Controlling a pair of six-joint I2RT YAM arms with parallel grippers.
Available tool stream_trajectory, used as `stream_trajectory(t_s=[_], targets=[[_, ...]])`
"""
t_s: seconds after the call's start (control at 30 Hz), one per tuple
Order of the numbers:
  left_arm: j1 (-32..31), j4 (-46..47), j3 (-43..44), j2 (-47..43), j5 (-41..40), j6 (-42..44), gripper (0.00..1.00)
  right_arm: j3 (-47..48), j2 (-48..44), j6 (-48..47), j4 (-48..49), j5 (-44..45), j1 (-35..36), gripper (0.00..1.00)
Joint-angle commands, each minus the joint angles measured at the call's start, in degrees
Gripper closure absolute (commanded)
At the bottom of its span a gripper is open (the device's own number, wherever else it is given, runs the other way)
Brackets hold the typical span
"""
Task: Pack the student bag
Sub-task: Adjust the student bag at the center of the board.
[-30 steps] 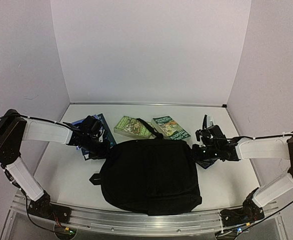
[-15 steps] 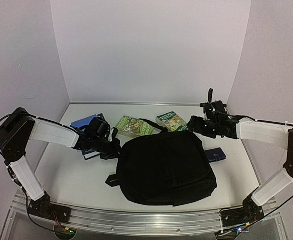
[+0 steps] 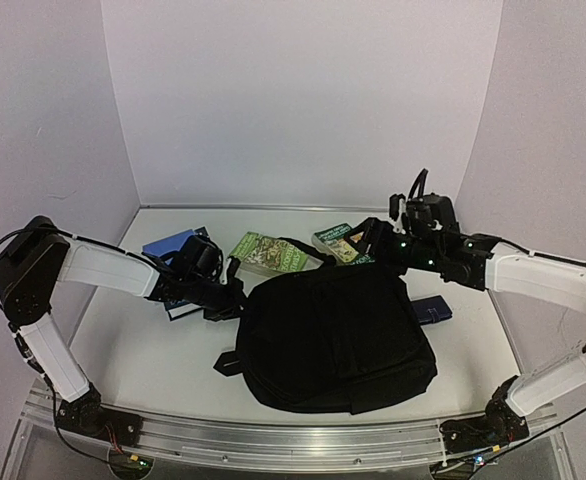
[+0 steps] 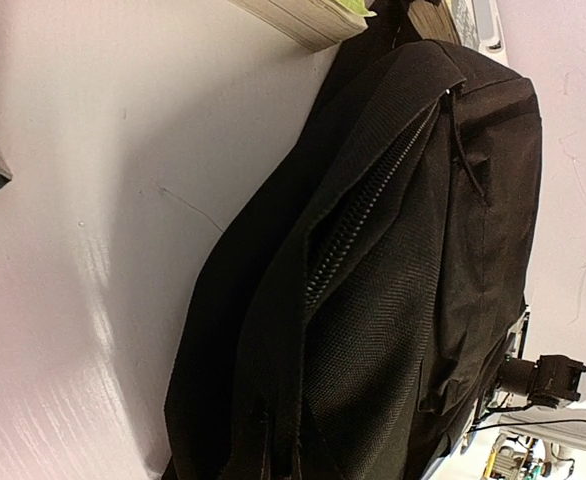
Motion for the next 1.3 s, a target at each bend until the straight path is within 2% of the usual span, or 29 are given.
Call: stream_trajectory(t_s=[0.0, 0.13, 0.27, 0.43, 0.6, 0.73, 0.93, 1.1, 1.27], targets=[[-1.02, 4.57, 0.41, -1.69, 1.74, -1.0, 1.0, -3.51, 4.66, 9.01, 10.94, -7.96, 2.32, 0.23], [-1.02, 6.95, -0.18, -1.3, 1.99, -1.29, 1.0, -3.26, 10.4, 11.37, 16.57, -9.29, 4.64, 0.25], [-1.03, 7.46, -0.81, -1.33, 1.16, -1.43, 1.0, -1.47, 17.7, 13.25, 21.29, -11.04, 5.27, 0.41], [-1.09, 7.04, -0.67, -0.78, -0.33, -0.78, 1.0, -3.96, 24.16, 20.47, 33.18, -10.47, 5.47, 0.42], [-1.13, 7.63, -1.18, -1.33, -1.2, -1.17, 1.0, -1.93, 29.08, 21.54, 36.14, -8.79, 5.48, 0.43], [-1.11, 7.1, -1.95, -1.73, -1.68, -0.85, 1.0, -0.02, 32.29, 21.93, 36.92, -7.79, 5.47, 0.51], [-1.2, 6.54, -2.75, -2.6, -2.35, -1.1, 1.0, 2.78, 36.74, 22.93, 37.89, -7.34, 5.47, 0.55], [-1.16, 5.29, -2.86, -3.36, -3.74, -0.82, 1.0, 4.31, 39.63, 24.57, 41.64, -8.88, 5.51, 0.69], [-1.2, 2.58, -1.62, -2.93, -4.0, -0.12, 1.0, 4.1, 38.96, 24.7, 43.01, -8.71, 5.47, 0.88]])
